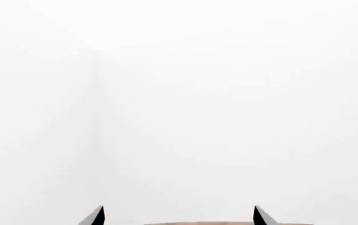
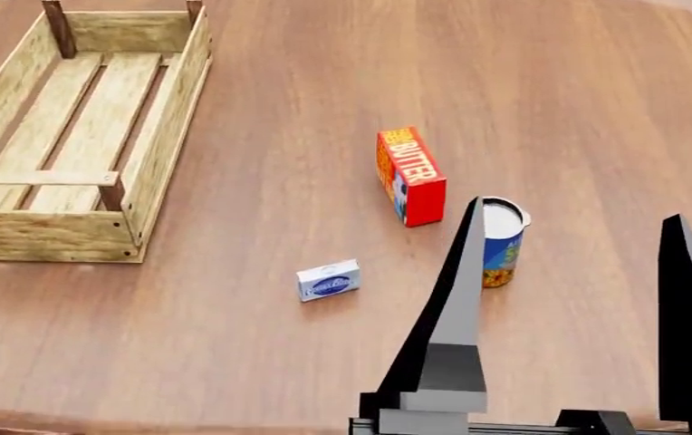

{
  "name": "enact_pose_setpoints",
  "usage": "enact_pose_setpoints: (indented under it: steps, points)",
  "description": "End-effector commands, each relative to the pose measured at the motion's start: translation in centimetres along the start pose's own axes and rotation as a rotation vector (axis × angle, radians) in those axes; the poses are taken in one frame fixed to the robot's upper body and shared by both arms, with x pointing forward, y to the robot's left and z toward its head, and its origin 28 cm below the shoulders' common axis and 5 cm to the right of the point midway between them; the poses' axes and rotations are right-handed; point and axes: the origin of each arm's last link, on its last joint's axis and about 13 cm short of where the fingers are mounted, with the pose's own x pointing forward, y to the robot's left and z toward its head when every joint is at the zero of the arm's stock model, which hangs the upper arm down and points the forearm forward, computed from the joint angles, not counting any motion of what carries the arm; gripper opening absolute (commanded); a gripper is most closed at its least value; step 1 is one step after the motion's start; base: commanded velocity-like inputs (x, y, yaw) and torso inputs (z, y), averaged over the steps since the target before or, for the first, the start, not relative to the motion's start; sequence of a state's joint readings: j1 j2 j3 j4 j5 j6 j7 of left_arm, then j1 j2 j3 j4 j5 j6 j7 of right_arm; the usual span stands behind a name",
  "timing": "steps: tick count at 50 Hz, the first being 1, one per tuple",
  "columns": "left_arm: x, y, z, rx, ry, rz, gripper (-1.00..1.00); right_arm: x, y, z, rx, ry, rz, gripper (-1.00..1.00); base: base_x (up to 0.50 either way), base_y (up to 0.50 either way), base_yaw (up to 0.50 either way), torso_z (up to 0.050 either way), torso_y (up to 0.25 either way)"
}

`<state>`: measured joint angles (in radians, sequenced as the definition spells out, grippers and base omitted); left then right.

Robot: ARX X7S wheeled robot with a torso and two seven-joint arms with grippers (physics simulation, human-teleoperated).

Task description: Pick up the cream cheese and put it in the tray.

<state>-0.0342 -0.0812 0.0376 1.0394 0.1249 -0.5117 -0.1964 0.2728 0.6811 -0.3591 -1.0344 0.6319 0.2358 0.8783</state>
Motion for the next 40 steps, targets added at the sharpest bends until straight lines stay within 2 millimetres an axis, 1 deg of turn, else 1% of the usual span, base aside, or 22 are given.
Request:
enact_pose_setpoints:
  steps: [1,6,12,40]
  points:
    - [-0.07,0.23,-0.19,-0.016,0.022,0.018,1.00,0.52,-0.18,-0.12,-0.015,-0.037,-0.011,1.00,0.00,0.00,0.00,0.000,-0.250]
    - [-0.08,0.22,-0.15,-0.013,0.021,0.019,1.00,0.53,-0.18,-0.10,-0.019,-0.037,-0.013,1.00,0.00,0.00,0.00,0.000,-0.250]
    - [-0.10,0.30,-0.04,-0.015,0.005,0.042,1.00,0.47,-0.13,-0.02,-0.061,-0.051,-0.020,1.00,0.00,0.00,0.00,0.000,-0.018]
    - [-0.20,0.29,-0.03,-0.012,-0.004,0.036,1.00,0.39,-0.14,0.16,-0.052,-0.051,-0.022,1.00,0.00,0.47,0.00,0.000,0.000]
